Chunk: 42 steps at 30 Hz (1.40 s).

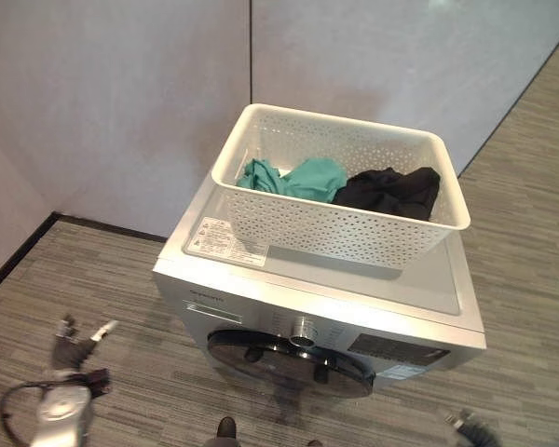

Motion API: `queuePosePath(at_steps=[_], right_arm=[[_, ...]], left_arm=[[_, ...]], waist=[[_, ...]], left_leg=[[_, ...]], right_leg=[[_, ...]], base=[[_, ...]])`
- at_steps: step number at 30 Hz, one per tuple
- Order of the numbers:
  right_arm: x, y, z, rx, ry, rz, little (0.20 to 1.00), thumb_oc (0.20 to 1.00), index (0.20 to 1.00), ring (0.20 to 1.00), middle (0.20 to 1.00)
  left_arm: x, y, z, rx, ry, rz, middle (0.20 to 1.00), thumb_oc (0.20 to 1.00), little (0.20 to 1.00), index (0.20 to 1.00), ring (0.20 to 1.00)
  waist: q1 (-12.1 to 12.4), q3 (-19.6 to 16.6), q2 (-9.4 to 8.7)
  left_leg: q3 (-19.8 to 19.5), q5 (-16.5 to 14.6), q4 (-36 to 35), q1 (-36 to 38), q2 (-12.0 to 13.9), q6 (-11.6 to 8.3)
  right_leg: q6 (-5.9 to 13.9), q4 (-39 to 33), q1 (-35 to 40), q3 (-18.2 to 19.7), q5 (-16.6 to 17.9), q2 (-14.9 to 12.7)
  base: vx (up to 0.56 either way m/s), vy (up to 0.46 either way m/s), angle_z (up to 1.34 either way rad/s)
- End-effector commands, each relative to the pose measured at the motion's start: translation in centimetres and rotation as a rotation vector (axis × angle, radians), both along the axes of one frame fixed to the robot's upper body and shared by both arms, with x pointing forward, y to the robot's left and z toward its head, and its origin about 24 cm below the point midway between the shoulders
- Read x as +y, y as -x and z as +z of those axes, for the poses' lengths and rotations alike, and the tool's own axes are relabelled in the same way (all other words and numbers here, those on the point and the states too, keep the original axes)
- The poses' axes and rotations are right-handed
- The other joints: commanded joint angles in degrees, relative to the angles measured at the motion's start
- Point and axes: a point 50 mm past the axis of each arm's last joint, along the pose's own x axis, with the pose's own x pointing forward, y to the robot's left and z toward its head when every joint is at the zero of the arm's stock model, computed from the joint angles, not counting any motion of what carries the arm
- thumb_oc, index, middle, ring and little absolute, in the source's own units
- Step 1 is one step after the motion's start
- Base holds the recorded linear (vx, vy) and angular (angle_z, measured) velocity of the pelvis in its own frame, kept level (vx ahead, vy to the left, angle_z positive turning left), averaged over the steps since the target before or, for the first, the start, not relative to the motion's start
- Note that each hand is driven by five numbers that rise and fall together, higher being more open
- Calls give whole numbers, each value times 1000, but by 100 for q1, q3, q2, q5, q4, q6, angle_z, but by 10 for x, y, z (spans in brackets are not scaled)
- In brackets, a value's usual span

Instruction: Grab the laundry basket,head to the washer,open it,put in the laundry and shut it.

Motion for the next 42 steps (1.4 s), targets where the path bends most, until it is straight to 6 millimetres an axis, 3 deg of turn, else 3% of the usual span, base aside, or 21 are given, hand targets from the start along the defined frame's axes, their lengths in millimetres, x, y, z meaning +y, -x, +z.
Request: queuePosePath(at_steps=[1, 3, 5, 6, 8, 11, 14, 17, 18, 20, 22, 23, 24, 26, 27, 29, 32, 33, 35, 38, 42], right_arm=[[-1, -12, 0, 10, 15, 57, 1000, 1000, 1000, 1000, 1000], [26, -10, -13, 127, 1, 239, 1000, 1000, 1000, 1000, 1000], [34, -6, -17, 177, 20, 336, 1000, 1000, 1000, 1000, 1000], [47, 2, -22, 275, 38, 536, 1000, 1000, 1000, 1000, 1000], [52, -1, -23, 288, 60, 617, 1000, 1000, 1000, 1000, 1000], [52, -14, -21, 246, 97, 646, 1000, 1000, 1000, 1000, 1000], [47, -41, -14, 187, 206, 719, 1000, 1000, 1000, 1000, 1000], [45, -52, -10, 159, 255, 756, 1000, 1000, 1000, 1000, 1000], [41, -47, -10, 165, 281, 764, 1000, 1000, 1000, 1000, 1000], [40, -46, -10, 162, 284, 753, 1000, 1000, 1000, 1000, 1000], [37, -38, -11, 166, 272, 711, 1000, 1000, 1000, 1000, 1000], [37, -31, -12, 171, 256, 688, 1000, 1000, 1000, 1000, 1000], [36, -31, -12, 172, 256, 688, 1000, 1000, 1000, 1000, 1000], [31, -31, -11, 167, 272, 653, 1000, 1000, 1000, 1000, 1000], [31, -31, -11, 168, 273, 652, 1000, 1000, 1000, 1000, 1000], [31, -39, -8, 134, 299, 666, 1000, 1000, 1000, 1000, 1000], [36, -59, 0, 83, 401, 863, 1000, 1000, 1000, 1000, 1000], [41, -87, 16, -45, 474, 960, 1000, 1000, 1000, 1000, 1000], [39, -98, 27, -102, 514, 992, 1000, 1000, 1000, 1000, 1000], [18, -118, 70, -254, 682, 1007, 1000, 1000, 1000, 1000, 1000], [4, -125, 95, -332, 778, 951, 1000, 1000, 1000, 1000, 1000]], left_arm=[[-4, -15, -4, -31, 51, -7, 1000, 1000, 1000, 1000, 1000], [-28, 9, -52, 213, 134, -38, 1000, 1000, 1000, 1000, 1000], [-36, 17, -62, 280, 143, -61, 1000, 1000, 1000, 1000, 1000], [-52, 41, -85, 433, 188, -66, 1000, 1000, 1000, 1000, 1000], [-65, 60, -98, 508, 250, -52, 1000, 1000, 1000, 1000, 1000], [-72, 74, -105, 550, 290, -26, 1000, 1000, 1000, 1000, 1000], [-79, 60, -104, 547, 267, -62, 1000, 1000, 1000, 1000, 1000], [-83, 56, -104, 572, 244, -93, 1000, 1000, 1000, 1000, 1000], [-86, 54, -105, 589, 203, -135, 1000, 1000, 1000, 1000, 1000], [-89, 55, -105, 596, 198, -157, 1000, 1000, 1000, 1000, 1000], [-93, 56, -106, 605, 179, -205, 1000, 1000, 1000, 1000, 1000], [-97, 56, -107, 621, 146, -265, 1000, 1000, 1000, 1000, 1000], [-97, 56, -107, 622, 147, -265, 1000, 1000, 1000, 1000, 1000], [-114, 46, -107, 625, 90, -415, 1000, 1000, 1000, 1000, 1000], [-114, 46, -107, 625, 90, -415, 1000, 1000, 1000, 1000, 1000], [-115, 41, -105, 622, 56, -474, 1000, 1000, 1000, 1000, 1000], [-106, 42, -104, 648, 10, -489, 1000, 1000, 1000, 1000, 1000], [-95, 46, -103, 652, -6, -451, 1000, 1000, 1000, 1000, 1000], [-89, 49, -102, 659, -8, -423, 1000, 1000, 1000, 1000, 1000], [-67, 68, -102, 694, 3, -310, 1000, 1000, 1000, 1000, 1000], [-62, 85, -104, 726, 23, -262, 1000, 1000, 1000, 1000, 1000]], waist=[[144, 149, 144], [210, 204, 193], [230, 190, 198], [295, 230, 241], [317, 218, 274], [388, 279, 285], [321, 488, 174], [188, 561, 107], [12, 560, 154], [-54, 547, 196], [-202, 514, 307], [-341, 449, 445], [-340, 451, 451], [-578, 404, 609], [-572, 404, 608], [-632, 497, 594], [-636, 685, 593], [-670, 772, 613], [-675, 785, 611], [-659, 588, 548], [-472, 304, 424]], left_leg=[[-3, -589, 436, 50, 310, -14], [0, -601, 560, 7, 352, -27], [-3, -584, 580, -29, 368, -31], [35, -566, 624, -21, 452, -59], [123, -515, 647, -49, 548, -86], [219, -171, 494, -144, 735, -185], [436, 39, 611, -568, 824, -265], [812, -269, 1418, -578, 929, -228], [1117, -605, 2412, -344, 1204, -232], [1101, -658, 2833, -276, 1267, -252], [858, -658, 3213, 56, 1178, -312], [484, -866, 2842, 510, 808, -368], [487, -863, 2825, 528, 809, -367], [702, -1865, 1793, 953, 433, -34], [709, -1863, 1783, 960, 424, -26], [697, -2250, 1184, 1046, -70, 321], [725, -2049, 983, 965, -216, 422], [757, -1885, 941, 851, -210, 467], [764, -1793, 894, 784, -215, 488], [761, -1416, 677, 521, -327, 627], [786, -1339, 673, 342, -359, 635]], right_leg=[[54, 78, -188, -188, -61, -148], [5, 64, -209, -126, -70, -90], [-13, 53, -230, -138, -76, -77], [-51, 53, -256, -94, -98, -12], [-60, 53, -333, -33, -147, 62], [-82, 53, -484, 4, -190, 184], [-95, 53, -755, -348, -118, 30], [-105, 53, -932, -546, 6, -81], [-138, 53, -1049, -714, 17, -110], [-151, 53, -1092, -786, 39, -105], [-121, 53, -1244, -903, 211, -166], [-30, 53, -1448, -892, 367, -165], [-26, 53, -1439, -893, 366, -163], [227, 79, -1731, -959, 664, -462], [233, 79, -1732, -952, 670, -467], [448, 213, -2000, -950, 881, -834], [570, 368, -2155, -992, 917, -1117], [580, 577, -2184, -883, 823, -1188], [550, 794, -2131, -754, 718, -1182], [377, 1675, -1730, 55, 468, -1097], [394, 1549, -1171, 212, 264, -1019]], base=[[-60, -68, -3], [-49, -66, -3], [-48, -74, -1], [-64, -97, 1], [-95, -121, -8], [-164, -139, -27], [-284, -91, 10], [-301, -82, 63], [-174, -16, 48], [-186, 44, 58], [-215, 169, 54], [-138, 146, 44], [-244, 254, 33], [-298, 331, 33], [-294, 352, 80], [-367, 383, 47], [-444, 239, -8], [-343, 106, -7], [-290, 50, -28], [-258, 15, -3], [-44, -95, -9]])
